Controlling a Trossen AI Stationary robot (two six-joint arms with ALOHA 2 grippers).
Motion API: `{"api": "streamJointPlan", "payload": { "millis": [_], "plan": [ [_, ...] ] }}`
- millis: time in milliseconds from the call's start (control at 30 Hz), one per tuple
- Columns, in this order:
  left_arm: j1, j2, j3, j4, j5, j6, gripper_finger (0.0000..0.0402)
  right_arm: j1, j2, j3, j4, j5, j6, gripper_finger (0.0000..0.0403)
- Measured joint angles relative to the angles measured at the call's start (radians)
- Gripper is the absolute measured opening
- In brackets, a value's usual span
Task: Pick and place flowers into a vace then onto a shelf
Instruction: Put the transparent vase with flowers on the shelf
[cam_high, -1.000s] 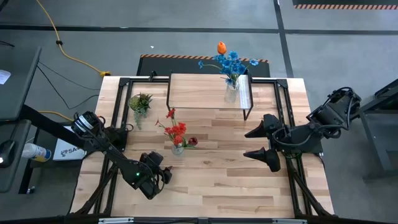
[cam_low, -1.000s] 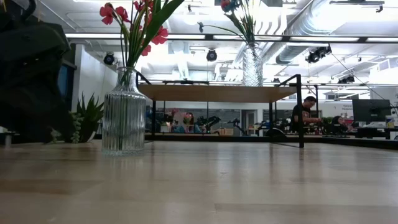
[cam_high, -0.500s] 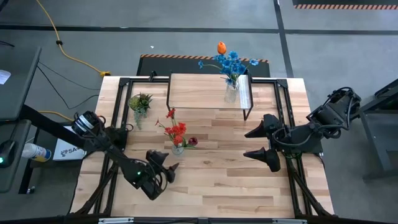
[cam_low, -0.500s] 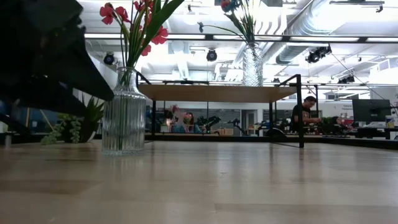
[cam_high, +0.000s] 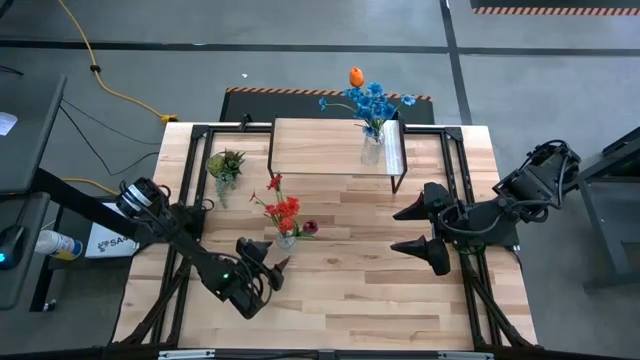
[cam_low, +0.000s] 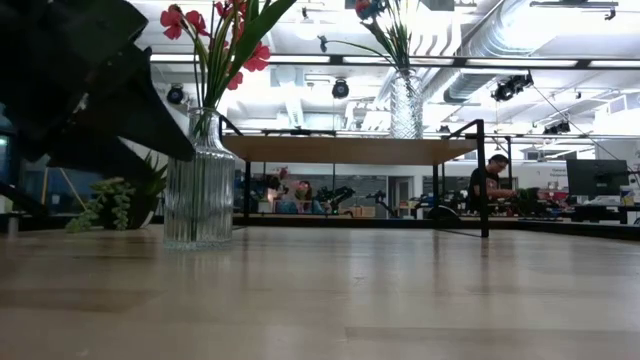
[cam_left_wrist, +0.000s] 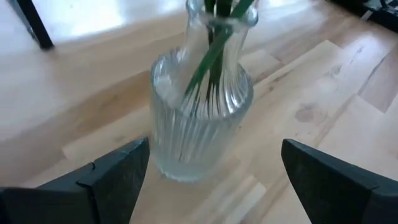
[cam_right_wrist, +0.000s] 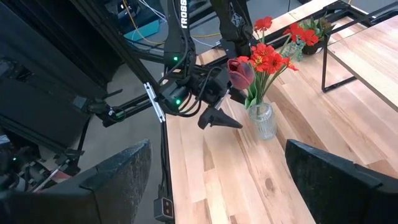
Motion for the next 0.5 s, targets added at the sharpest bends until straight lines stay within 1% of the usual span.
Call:
{"api": "streamJointPlan", "payload": {
  "millis": [167, 400, 500],
  "plan": [
    [0.036, 0.000, 0.000, 0.019, -0.004, 0.051, 0.0399, 0.000, 0.000, 0.000, 0.000, 0.000, 0.001, 0.0358],
    [0.094, 0.000, 0.000, 0.134, 0.012, 0.235, 0.0399, 0.000, 0.000, 0.000, 0.015, 0.000, 0.001, 0.0358],
    [0.112, 0.000, 0.000, 0.144, 0.017, 0.266, 0.0400, 0.000, 0.000, 0.000, 0.016, -0.008, 0.001, 0.0358]
  ]
}}
